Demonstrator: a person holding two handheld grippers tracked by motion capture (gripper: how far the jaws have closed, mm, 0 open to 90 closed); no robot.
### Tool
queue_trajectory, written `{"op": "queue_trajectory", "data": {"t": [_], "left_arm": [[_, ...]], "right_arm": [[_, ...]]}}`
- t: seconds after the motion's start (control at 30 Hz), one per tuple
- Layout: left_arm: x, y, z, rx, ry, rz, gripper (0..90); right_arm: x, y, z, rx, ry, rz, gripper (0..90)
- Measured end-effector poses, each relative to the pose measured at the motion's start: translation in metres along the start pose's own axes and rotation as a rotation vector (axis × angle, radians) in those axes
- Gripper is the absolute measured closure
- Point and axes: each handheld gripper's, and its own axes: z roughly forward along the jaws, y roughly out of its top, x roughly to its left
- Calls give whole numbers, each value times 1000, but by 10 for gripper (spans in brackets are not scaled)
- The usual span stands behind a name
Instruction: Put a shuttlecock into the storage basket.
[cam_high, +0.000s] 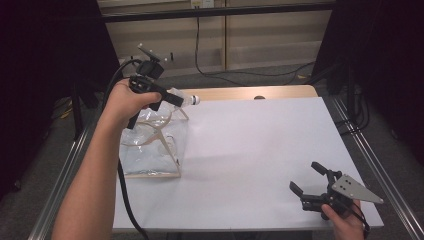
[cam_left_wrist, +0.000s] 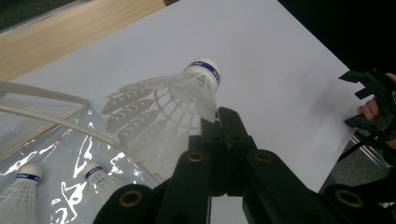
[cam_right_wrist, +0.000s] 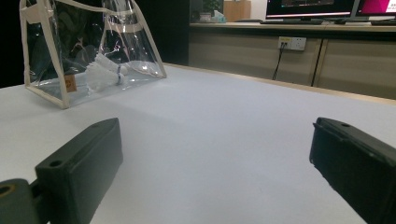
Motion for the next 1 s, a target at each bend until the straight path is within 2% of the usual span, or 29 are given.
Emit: {"op": "queue_trajectory", "data": {"t": [0.17,0.2,1.0], "left_arm": [[2,0,-4,-10,10,-17,900],[3,0,-5,-6,9,-10,900],[15,-9,-30,-35,46,-38,900]], "right_arm": [[0,0,0,-1,0,-3,24],[0,0,0,0,0,-1,23],[0,0,0,0,-2,3,23]]}}
